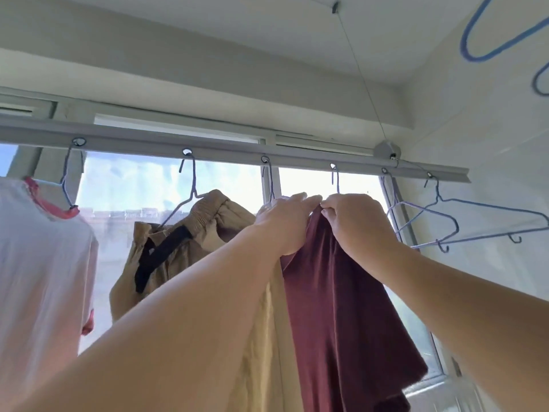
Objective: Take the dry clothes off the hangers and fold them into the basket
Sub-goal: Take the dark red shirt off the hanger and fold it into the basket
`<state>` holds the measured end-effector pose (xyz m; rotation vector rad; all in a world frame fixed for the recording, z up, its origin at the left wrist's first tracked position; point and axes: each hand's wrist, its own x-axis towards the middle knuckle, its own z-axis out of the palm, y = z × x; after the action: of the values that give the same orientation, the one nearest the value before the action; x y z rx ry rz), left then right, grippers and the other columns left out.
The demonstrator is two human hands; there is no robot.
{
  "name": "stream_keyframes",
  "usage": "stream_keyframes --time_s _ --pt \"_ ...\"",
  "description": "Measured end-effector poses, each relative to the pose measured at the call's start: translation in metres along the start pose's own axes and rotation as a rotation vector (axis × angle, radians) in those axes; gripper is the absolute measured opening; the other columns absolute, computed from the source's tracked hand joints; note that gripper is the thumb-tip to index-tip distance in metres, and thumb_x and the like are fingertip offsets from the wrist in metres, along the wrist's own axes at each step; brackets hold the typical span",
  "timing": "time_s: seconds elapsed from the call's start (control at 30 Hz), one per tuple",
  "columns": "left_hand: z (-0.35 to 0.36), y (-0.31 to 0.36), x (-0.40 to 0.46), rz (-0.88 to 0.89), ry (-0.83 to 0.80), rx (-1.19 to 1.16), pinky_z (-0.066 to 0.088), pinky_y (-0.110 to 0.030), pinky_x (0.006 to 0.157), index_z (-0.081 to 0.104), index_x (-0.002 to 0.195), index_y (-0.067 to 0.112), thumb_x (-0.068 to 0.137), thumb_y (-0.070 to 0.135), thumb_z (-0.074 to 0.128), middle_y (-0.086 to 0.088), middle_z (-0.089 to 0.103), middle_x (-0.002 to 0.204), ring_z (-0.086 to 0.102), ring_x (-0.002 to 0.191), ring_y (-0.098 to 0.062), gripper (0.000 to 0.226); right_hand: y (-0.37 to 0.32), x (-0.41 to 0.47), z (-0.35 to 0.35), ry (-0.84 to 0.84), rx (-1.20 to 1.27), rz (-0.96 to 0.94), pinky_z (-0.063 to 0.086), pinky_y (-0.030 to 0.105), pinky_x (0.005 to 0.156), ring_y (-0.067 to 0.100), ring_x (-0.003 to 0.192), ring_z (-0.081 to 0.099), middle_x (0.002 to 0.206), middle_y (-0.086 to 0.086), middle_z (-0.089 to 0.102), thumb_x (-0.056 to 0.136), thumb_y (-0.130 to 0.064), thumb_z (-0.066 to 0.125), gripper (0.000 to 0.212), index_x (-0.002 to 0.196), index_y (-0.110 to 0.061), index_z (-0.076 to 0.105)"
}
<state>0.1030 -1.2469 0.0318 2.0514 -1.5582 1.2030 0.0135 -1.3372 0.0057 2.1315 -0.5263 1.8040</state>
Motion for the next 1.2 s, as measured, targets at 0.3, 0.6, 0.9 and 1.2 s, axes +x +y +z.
stream_keyframes --time_s 0.3,0.6,0.9,1.2 --pt "0.013 0.016 0.030 0.069 0.133 -0.053 0.044 -0.043 0.095 0.042 0.129 0.031 0.088 0.005 0.043 0.003 0.048 0.128 0.040 0.121 -0.022 0.049 0.030 -0.021 -0.010 0.174 0.305 0.208 0.030 0.016 0.052 0.009 0.061 0.046 0.067 -0.007 0.049 0.099 -0.020 0.038 0.019 0.083 -0.015 0.046" --pt "0.018 0.025 0.036 0.070 0.134 -0.090 0.027 -0.041 0.111 0.013 0.148 0.029 0.096 0.010 0.041 0.000 0.023 0.152 0.021 0.138 -0.024 0.062 0.065 -0.068 -0.007 0.201 0.321 0.315 0.037 0.036 0.062 0.024 0.066 0.049 0.065 -0.005 0.049 0.101 -0.022 0.030 0.016 0.092 -0.015 0.040" --pt "0.044 0.041 0.003 0.049 0.133 -0.272 0.020 -0.026 0.111 0.022 0.146 0.017 0.093 -0.001 0.041 -0.003 0.022 0.152 0.025 0.139 -0.018 0.059 0.071 -0.078 0.013 -0.057 0.313 0.237 0.040 0.035 0.066 0.024 0.075 0.056 0.078 0.003 0.060 0.099 -0.019 0.038 0.015 0.090 -0.015 0.050" --pt "0.103 0.058 -0.073 -0.133 -0.024 -0.612 0.044 -0.021 0.078 0.049 0.125 0.021 0.092 -0.002 0.039 -0.001 0.060 0.110 0.056 0.103 -0.016 0.041 0.055 -0.124 0.025 -0.455 0.385 0.111 0.036 0.011 0.065 0.009 0.076 0.056 0.082 -0.008 0.058 0.096 -0.026 0.049 0.019 0.100 -0.016 0.065"
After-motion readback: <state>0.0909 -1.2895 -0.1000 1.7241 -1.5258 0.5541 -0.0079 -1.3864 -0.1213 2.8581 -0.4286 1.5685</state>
